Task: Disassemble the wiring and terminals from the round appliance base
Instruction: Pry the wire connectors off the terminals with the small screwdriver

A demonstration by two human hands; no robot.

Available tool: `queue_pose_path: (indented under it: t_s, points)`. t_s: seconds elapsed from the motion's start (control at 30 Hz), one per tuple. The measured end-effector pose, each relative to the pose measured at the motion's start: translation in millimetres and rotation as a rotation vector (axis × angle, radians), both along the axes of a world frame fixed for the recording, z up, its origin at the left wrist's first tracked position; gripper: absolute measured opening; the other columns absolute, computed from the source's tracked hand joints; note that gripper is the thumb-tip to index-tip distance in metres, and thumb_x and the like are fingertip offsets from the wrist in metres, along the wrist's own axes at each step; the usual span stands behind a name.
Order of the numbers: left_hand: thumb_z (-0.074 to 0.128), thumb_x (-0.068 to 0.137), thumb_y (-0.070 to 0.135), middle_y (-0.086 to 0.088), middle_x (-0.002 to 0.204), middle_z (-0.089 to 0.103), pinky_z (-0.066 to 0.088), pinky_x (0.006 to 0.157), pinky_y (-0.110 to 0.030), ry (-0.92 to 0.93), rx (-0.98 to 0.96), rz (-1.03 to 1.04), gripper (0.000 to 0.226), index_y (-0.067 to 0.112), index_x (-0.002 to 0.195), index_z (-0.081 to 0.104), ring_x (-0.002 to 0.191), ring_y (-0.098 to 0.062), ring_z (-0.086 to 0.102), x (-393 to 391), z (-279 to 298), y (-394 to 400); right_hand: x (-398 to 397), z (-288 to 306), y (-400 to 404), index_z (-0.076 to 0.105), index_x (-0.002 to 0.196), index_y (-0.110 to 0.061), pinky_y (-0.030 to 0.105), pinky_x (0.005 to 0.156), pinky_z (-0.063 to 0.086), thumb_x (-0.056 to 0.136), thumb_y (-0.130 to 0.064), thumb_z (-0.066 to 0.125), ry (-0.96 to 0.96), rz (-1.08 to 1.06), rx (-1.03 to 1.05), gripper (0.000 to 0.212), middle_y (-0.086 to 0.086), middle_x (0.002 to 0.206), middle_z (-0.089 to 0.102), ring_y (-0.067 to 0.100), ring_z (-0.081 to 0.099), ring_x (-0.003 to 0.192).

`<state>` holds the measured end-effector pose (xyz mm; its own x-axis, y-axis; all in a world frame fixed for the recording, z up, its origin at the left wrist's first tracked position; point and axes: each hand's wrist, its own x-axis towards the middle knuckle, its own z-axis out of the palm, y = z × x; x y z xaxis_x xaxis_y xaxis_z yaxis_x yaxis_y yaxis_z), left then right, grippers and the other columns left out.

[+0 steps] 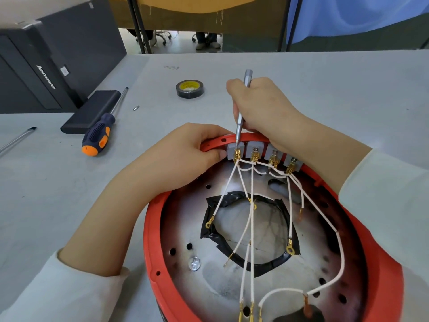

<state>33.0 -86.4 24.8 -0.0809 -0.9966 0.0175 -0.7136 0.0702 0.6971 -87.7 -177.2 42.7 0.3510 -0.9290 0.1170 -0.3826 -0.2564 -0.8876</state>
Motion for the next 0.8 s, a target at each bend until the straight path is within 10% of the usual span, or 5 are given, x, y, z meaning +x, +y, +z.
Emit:
queue_pose_path:
  t_s: [0.17, 0.5, 0.8]
  points:
    - [0.057, 0.092, 0.025, 0.012, 0.098, 0.070, 0.049, 0.090, -0.036, 0.016, 0.004, -0.003, 0.022, 0.035, 0.109, 0.065, 0.093, -0.008, 0.064, -1.6, 0.8, 1.0, 1.5, -1.2, -0.6, 0.048, 0.054, -0.011, 0.010, 0.038, 0.036, 0.095, -0.024, 0.041, 0.072, 0.021, 0.005, 0.045, -0.006, 0.044, 0.050, 0.000, 0.043, 0.032]
    - [0.057, 0.092, 0.019, 0.019, 0.096, 0.069, 0.045, 0.084, -0.016, 0.033, -0.005, -0.022, 0.026, 0.039, 0.107, 0.065, 0.089, 0.004, 0.061, -0.3, 2.2, 3.0, -25.7, 15.7, 12.3, 0.047, 0.054, -0.008, 0.008, 0.037, 0.032, 0.090, -0.048, 0.056, -0.112, 0.016, -0.154, 0.054, -0.005, 0.035, 0.046, 0.003, 0.039, 0.030]
    - [0.056, 0.092, 0.021, 0.017, 0.100, 0.069, 0.045, 0.086, -0.018, 0.014, 0.010, -0.009, 0.025, 0.038, 0.109, 0.064, 0.093, 0.000, 0.061, -0.9, 2.3, 2.9, -36.0, -1.4, 22.3, 0.043, 0.053, -0.010, 0.015, 0.039, 0.035, 0.079, -0.008, 0.061, -0.091, -0.044, -0.215, 0.031, 0.012, 0.050, 0.045, 0.007, 0.037, 0.036]
